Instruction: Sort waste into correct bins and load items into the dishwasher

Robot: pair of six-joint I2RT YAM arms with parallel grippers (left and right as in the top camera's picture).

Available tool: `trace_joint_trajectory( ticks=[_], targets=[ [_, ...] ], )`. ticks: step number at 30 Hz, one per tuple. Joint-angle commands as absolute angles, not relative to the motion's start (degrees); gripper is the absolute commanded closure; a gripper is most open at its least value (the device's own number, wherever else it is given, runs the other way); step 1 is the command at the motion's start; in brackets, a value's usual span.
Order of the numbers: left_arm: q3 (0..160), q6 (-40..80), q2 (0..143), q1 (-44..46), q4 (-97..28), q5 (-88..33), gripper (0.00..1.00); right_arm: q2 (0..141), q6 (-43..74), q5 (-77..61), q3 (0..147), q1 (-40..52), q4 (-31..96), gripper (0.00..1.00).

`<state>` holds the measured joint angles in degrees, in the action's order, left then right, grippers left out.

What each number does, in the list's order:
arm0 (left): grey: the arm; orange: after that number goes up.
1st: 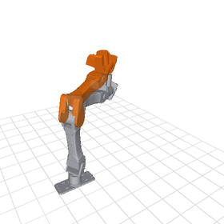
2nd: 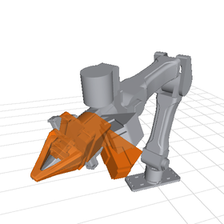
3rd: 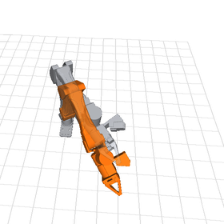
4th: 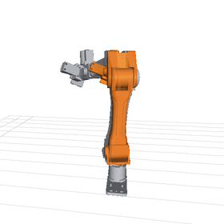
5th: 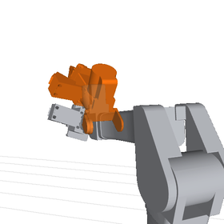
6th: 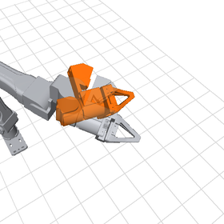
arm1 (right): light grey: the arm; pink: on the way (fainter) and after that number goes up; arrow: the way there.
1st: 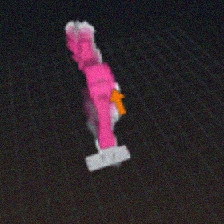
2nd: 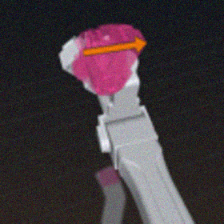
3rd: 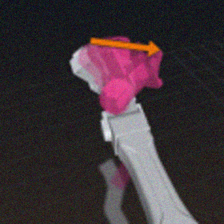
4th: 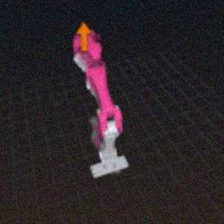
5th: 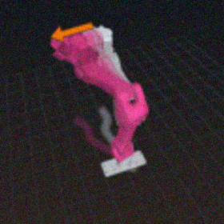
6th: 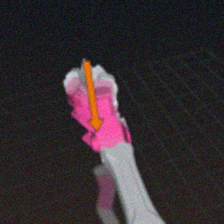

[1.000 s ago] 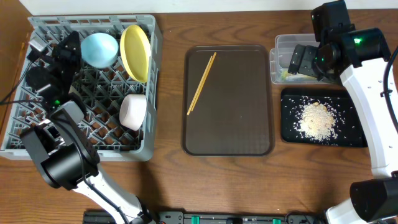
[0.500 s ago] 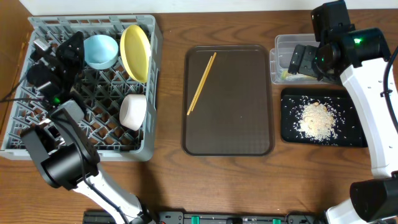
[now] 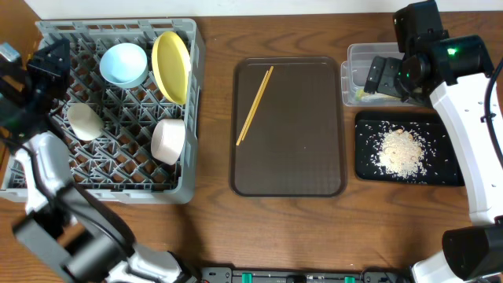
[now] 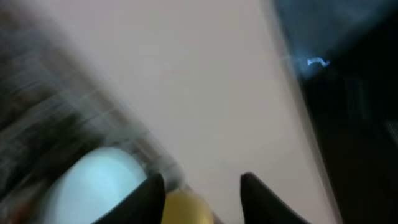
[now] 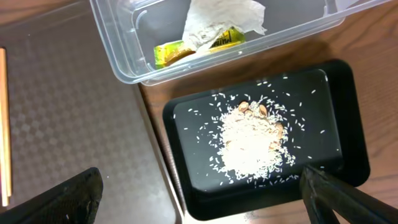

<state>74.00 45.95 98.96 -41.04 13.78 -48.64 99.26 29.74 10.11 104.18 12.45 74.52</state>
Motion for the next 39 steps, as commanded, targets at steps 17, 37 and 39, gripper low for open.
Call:
trace_joint_trajectory(
  ticks=[17, 37, 39],
  targets=[
    [79.5, -11.1, 93.8, -15.4, -5.0, 13.5, 0.25, 98.7, 30.2, 10.7, 104.4, 12.4, 74.6, 0.01],
    [95.0, -1.7, 102.2, -22.6, -30.9, -7.1, 0.25, 98.7, 30.2, 10.7, 104.4, 12.4, 74.6, 0.01],
    [102.4, -1.2, 106.1, -24.5, -38.1, -9.0, 0.22, 98.7, 30.2, 10.7, 104.4, 12.4, 74.6, 0.01]
  ],
)
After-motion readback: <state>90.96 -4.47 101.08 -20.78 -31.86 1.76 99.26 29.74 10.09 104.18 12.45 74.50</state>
